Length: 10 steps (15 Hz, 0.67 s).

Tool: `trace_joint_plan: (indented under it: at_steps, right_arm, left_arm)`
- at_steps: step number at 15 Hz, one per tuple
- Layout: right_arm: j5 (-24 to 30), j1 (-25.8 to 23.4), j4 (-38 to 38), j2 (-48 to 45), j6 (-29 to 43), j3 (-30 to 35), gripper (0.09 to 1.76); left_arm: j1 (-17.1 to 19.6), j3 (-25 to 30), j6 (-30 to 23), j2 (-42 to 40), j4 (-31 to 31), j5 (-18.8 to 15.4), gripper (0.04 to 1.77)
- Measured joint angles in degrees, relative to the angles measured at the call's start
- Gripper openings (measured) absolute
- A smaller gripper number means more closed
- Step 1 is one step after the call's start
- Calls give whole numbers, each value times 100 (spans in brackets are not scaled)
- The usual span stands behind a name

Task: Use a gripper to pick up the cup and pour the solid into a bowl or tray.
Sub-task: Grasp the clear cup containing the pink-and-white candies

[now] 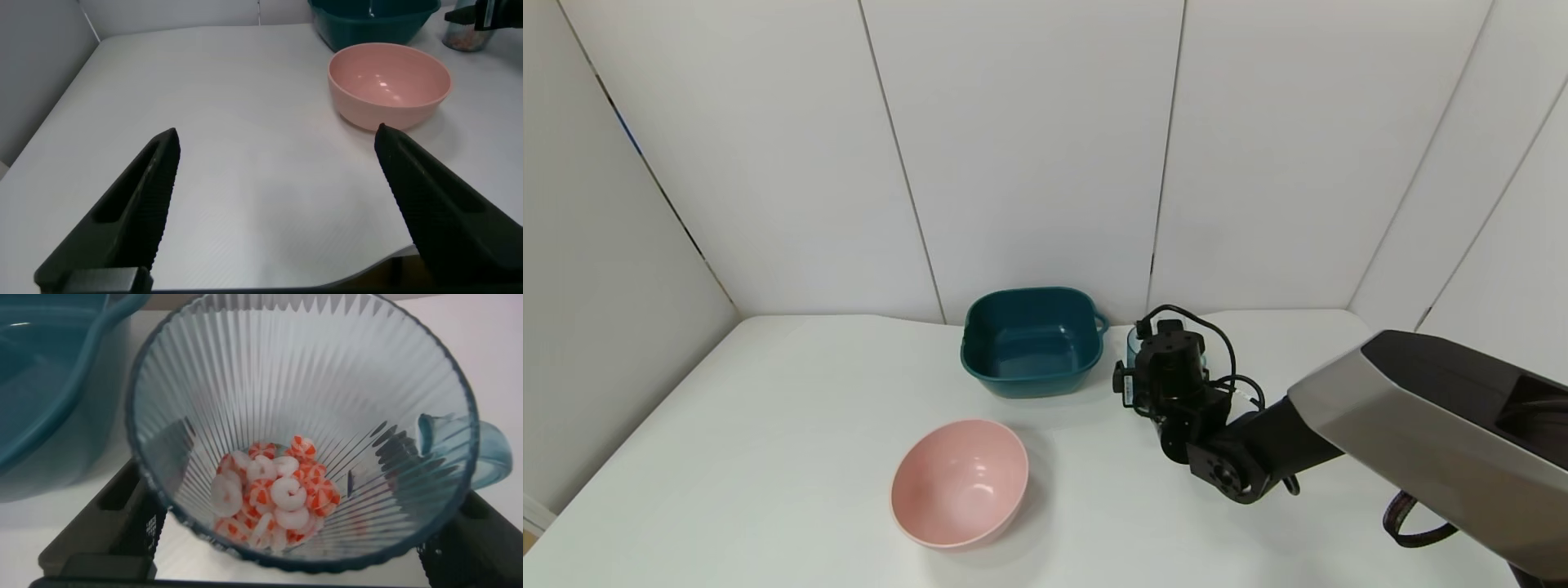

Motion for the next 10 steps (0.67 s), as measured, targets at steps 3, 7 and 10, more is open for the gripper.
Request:
trace_joint_plan:
  at_steps: [3, 7, 10]
  right_arm:
    - [5, -20, -30, 59, -4, -34, 171]
    - [13, -24, -55, 118, -6, -37, 171]
    - [16, -30, -61, 149, -6, -37, 171]
  left_arm:
    - [0, 0, -2, 0, 0, 0, 172]
    - [0, 0, -2, 0, 2, 0, 172]
    - [0, 0, -2, 0, 2, 0, 172]
